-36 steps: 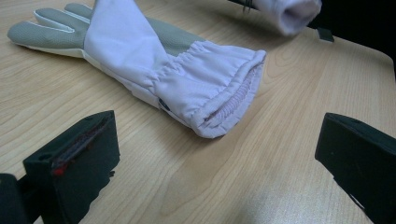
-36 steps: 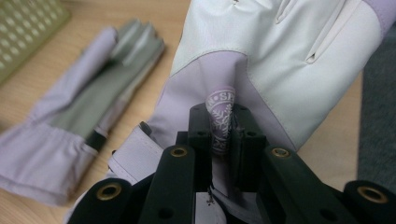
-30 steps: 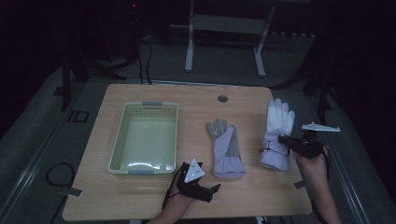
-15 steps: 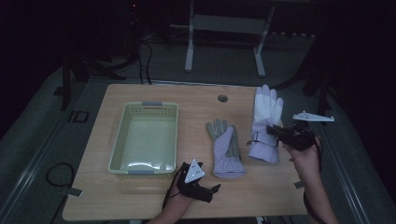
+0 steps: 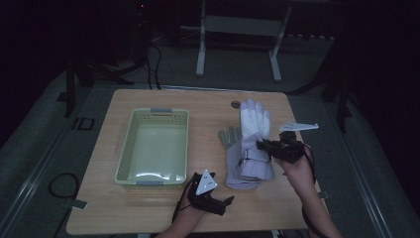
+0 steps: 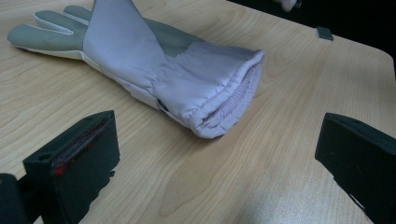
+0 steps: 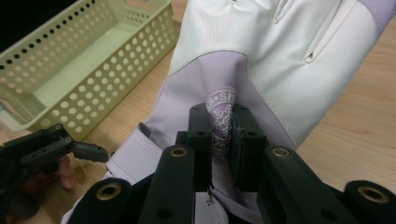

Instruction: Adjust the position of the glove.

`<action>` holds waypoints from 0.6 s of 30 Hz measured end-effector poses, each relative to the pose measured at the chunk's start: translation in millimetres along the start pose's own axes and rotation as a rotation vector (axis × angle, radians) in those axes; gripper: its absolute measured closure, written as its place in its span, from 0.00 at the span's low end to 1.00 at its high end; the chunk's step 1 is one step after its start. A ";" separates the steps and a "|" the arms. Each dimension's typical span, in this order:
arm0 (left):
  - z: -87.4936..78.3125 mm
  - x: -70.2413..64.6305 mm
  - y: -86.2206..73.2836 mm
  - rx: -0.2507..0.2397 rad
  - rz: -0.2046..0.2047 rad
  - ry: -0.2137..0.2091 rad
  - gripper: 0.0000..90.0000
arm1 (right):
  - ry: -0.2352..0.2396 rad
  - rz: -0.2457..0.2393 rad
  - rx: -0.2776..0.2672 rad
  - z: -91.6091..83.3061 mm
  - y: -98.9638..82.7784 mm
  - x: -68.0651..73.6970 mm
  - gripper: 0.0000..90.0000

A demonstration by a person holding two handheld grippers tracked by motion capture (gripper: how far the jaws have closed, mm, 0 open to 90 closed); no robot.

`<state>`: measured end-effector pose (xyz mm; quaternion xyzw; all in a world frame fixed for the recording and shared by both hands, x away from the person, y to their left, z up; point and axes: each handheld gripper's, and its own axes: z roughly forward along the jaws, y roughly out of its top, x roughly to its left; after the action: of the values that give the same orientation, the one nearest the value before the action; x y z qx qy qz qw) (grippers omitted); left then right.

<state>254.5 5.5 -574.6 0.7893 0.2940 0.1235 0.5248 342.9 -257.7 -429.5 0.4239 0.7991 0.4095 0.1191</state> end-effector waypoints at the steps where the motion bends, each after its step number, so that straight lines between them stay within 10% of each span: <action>1: 0.0 0.0 0.0 0.000 0.001 -0.001 0.00 | -0.001 -0.002 0.010 4.0 -1.0 2.3 0.89; 18: 0.2 0.5 -0.1 0.000 -0.006 -0.014 0.00 | -0.024 0.044 0.127 64.9 -21.8 4.1 0.89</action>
<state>255.0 5.6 -574.8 0.7892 0.2926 0.1163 0.5273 362.6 -225.3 -486.7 0.4530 0.8123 0.3555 0.0923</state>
